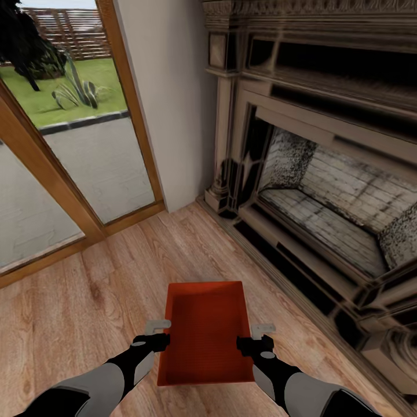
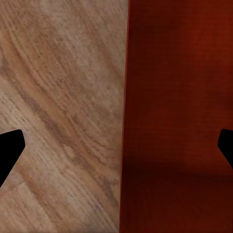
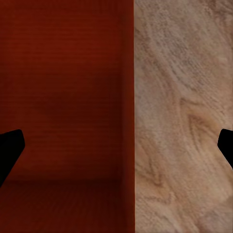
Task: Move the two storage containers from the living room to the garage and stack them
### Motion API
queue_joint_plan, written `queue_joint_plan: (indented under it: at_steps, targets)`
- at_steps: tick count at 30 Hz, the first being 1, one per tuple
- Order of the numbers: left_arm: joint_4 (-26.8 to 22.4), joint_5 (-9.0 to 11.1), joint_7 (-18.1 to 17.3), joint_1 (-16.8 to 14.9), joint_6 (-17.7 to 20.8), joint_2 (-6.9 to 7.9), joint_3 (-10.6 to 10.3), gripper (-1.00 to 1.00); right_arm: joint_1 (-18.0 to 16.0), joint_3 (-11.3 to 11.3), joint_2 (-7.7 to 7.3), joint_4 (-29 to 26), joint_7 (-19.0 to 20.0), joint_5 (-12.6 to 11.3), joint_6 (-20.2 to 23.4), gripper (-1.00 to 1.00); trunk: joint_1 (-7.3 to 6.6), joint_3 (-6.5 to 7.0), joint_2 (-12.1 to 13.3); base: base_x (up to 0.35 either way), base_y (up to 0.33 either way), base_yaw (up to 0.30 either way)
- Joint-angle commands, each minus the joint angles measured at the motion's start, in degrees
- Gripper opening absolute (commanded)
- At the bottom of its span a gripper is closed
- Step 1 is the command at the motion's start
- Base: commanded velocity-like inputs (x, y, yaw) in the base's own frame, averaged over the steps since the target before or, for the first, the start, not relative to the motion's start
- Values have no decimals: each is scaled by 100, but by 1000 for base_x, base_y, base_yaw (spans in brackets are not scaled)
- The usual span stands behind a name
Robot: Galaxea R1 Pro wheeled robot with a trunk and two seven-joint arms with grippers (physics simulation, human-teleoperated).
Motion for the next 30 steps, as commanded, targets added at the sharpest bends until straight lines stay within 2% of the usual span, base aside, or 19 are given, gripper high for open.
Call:
queue_joint_plan:
  at_steps: [1, 30]
  targets:
    - [5, 58, 20, -3, -18, -1, -50, 100, -2, 49, 2, 2, -19, -49, -17, 100, 22, -22, -43, 0, 0, 0]
    - [-10, 58, 20, -3, -21, -1, -50, 100, -2, 49, 2, 34, -19, -54, -28, 100, 659, -542, -1206, 0, 0, 0]
